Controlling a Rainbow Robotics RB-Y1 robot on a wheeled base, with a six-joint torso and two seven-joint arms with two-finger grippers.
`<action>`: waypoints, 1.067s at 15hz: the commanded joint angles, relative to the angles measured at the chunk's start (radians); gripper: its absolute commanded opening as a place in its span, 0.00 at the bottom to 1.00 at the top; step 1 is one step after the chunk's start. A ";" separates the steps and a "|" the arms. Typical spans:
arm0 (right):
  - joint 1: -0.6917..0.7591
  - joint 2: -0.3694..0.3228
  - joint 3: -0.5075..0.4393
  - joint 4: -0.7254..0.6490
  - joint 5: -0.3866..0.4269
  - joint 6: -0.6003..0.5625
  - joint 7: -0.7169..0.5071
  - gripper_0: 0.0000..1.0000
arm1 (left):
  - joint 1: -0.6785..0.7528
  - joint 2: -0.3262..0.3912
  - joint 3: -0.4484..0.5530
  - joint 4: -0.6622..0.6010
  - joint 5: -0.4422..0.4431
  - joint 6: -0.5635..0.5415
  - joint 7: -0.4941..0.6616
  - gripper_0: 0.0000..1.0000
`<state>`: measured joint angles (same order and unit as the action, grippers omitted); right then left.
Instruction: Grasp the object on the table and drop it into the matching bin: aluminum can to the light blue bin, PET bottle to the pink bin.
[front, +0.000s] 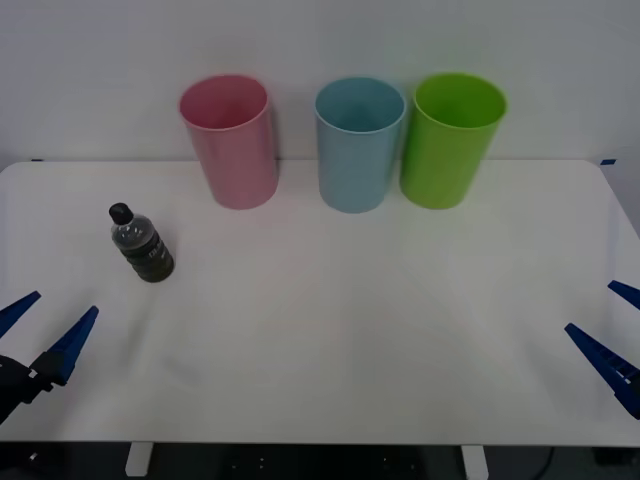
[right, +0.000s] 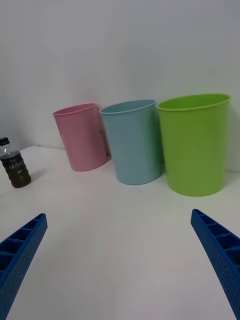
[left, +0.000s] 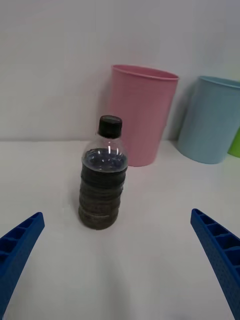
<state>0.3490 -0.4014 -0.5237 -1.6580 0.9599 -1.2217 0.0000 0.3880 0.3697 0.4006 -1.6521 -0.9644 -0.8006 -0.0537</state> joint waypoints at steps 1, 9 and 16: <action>0.000 0.000 0.000 0.000 0.000 0.000 0.000 1.00 | 0.011 0.000 -0.017 0.000 0.000 0.067 -0.002 1.00; 0.000 0.000 0.000 0.000 0.000 0.000 0.000 1.00 | -0.021 0.000 -0.094 0.002 -0.025 0.248 -0.011 1.00; 0.000 0.000 0.000 0.000 0.000 0.000 0.000 1.00 | -0.179 0.000 -0.123 0.140 -0.083 0.267 -0.015 1.00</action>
<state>0.3491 -0.4014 -0.5236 -1.6580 0.9599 -1.2217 0.0000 0.2251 0.3697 0.2801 -1.5259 -1.0462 -0.5336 -0.0690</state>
